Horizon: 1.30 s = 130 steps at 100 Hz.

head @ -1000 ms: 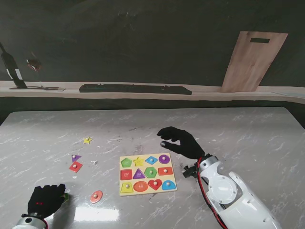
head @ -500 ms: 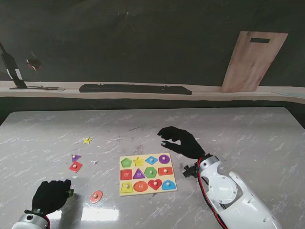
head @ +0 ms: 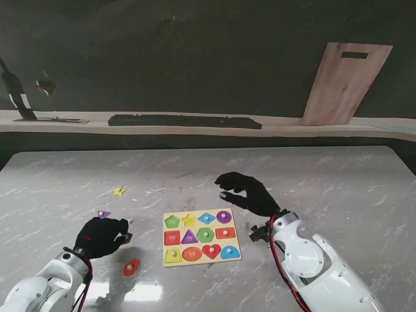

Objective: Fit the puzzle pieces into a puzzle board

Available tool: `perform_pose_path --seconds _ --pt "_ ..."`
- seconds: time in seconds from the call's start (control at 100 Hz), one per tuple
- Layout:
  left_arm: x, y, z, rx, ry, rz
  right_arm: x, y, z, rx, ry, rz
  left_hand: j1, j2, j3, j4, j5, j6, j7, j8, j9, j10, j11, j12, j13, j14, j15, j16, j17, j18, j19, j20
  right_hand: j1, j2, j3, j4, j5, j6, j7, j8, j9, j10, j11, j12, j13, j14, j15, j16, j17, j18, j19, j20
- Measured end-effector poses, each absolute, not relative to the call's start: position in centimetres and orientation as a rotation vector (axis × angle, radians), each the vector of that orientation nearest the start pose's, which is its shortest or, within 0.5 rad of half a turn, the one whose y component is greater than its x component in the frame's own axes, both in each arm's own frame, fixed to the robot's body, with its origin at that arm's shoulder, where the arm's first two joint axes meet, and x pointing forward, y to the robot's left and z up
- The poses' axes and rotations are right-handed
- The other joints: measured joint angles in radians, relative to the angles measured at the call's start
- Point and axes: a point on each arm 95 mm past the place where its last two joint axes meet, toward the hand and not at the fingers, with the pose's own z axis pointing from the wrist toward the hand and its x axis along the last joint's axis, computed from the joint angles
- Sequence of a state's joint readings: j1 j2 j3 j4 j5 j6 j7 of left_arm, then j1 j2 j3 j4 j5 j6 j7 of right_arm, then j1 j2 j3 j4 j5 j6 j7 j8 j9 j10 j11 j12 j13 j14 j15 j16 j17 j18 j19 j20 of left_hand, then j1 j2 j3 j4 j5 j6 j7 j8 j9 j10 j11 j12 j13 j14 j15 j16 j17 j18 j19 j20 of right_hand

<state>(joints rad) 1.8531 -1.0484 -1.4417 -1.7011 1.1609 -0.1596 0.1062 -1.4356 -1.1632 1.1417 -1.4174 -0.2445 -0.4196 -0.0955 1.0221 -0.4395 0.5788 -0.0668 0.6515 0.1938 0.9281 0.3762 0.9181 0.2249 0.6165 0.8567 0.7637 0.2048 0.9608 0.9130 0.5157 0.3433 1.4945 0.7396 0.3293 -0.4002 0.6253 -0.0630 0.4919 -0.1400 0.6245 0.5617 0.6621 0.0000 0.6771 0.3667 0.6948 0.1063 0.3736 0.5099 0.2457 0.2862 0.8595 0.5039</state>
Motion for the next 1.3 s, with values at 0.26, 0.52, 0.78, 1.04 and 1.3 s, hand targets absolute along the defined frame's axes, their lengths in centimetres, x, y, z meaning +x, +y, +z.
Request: perform_pose_path --seconds 0.26,0.52,0.78,1.04,1.3 --pt "38.8 4.1 -34.4 -1.135 1.648 -1.432 42.6 2.7 -31.3 -1.708 -1.109 -2.531 0.0 0.0 0.001 0.0 0.0 0.0 0.0 0.0 0.0 0.006 0.011 0.021 0.0 0.008 0.017 0.0 -0.016 0.0 -0.002 0.0 0.0 0.0 0.0 0.0 0.0 0.0 0.0 0.0 0.0 0.0 0.0 0.0 0.0 0.0 0.0 0.0 0.0 0.0 0.0 0.0" --pt "42.8 1.2 -35.3 -1.192 1.717 -1.445 42.5 2.4 -31.2 -1.695 -1.04 -2.517 0.0 0.0 0.01 0.0 0.0 0.0 0.0 0.0 0.0 0.012 0.011 0.023 -0.002 0.011 0.036 0.01 -0.016 0.0 0.0 0.0 0.0 0.011 -0.001 0.0 0.0 0.0 0.0 0.0 0.0 0.022 0.0 0.0 0.0 0.0 0.0 0.0 0.0 0.0 0.0 0.0" --pt "45.1 -0.8 -36.5 -1.252 1.782 -1.44 42.4 2.0 -31.3 -1.692 -1.008 -2.509 0.0 0.0 0.019 0.0 0.0 0.0 0.0 0.0 0.0 0.014 0.012 0.026 -0.003 0.018 0.036 0.011 -0.017 0.0 0.0 0.015 0.0 0.013 -0.001 0.0 0.0 -0.001 0.0 0.0 0.0 0.022 0.0 0.0 0.0 0.0 0.0 0.0 0.0 0.0 0.0 0.0" --pt "46.6 -2.3 -36.8 -1.265 1.835 -1.463 42.4 1.9 -31.2 -1.693 -0.996 -2.514 0.0 -0.006 0.025 0.0 0.0 0.009 0.013 0.0 0.0 0.014 0.023 0.026 -0.004 0.018 0.037 0.011 -0.015 0.0 0.0 0.026 0.0 0.013 -0.002 0.0 0.0 -0.002 0.0 0.0 0.0 0.022 0.0 0.0 0.0 0.0 0.0 0.0 0.0 0.0 0.0 0.0" --pt "46.9 -3.1 -36.8 -1.255 1.881 -1.463 42.4 1.9 -31.2 -1.695 -0.994 -2.514 0.0 -0.009 0.025 0.0 -0.001 0.011 0.022 0.0 0.0 0.015 0.023 0.026 -0.004 0.019 0.038 0.011 -0.014 0.0 0.0 0.036 0.001 0.013 -0.012 0.0 0.0 -0.002 0.0 0.0 0.0 0.022 0.0 0.0 0.0 0.0 0.0 0.0 0.0 0.0 0.0 0.0"
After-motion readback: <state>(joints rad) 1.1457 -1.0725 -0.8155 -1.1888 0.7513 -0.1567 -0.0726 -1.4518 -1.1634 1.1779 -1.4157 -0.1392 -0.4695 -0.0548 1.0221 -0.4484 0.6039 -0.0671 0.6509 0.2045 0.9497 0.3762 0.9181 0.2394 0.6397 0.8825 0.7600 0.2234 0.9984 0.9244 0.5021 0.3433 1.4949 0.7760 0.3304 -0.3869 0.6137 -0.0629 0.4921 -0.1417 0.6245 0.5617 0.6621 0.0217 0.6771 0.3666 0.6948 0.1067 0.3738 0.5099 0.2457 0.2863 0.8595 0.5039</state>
